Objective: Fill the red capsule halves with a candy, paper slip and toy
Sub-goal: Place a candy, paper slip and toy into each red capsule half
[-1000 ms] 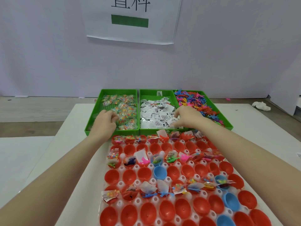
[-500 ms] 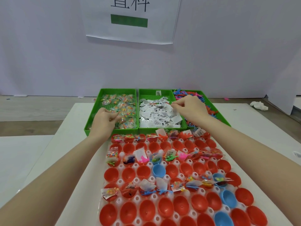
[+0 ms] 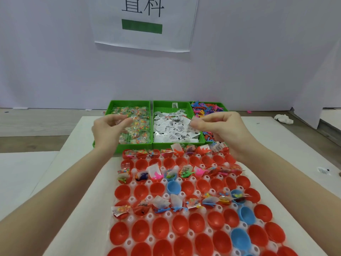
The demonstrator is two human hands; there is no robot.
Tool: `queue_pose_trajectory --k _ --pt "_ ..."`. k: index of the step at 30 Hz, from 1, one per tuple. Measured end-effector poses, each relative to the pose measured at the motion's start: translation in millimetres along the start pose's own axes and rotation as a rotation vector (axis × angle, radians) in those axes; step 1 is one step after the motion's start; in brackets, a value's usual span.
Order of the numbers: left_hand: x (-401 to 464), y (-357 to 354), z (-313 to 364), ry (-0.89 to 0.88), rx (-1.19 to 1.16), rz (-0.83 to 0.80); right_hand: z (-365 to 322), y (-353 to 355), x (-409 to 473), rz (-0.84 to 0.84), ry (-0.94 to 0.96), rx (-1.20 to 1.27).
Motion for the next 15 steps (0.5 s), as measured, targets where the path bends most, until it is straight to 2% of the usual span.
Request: queue_pose_trajectory --k 4,8,15 --pt "-66.5 -19.5 64.9 -0.124 -0.162 -0.308 -20.5 -19.5 -37.0 -0.092 0.093 0.015" --pt "-134.5 -29.4 99.1 -0.061 -0.472 -0.579 -34.5 -25.5 -64.0 -0.093 0.224 -0.094" --pt "-185.0 -16.8 119.2 -0.088 -0.538 -0.661 -35.7 -15.6 -99.5 -0.054 0.287 -0.181"
Point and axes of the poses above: each hand's wrist, its own x-axis towards the middle knuckle, its own y-axis out of the back of the hand, z = x × y, the point moved 9 cm from there along x, towards the middle knuckle, and after that the axes turned 13 degrees about x, right-handed, at the moved point
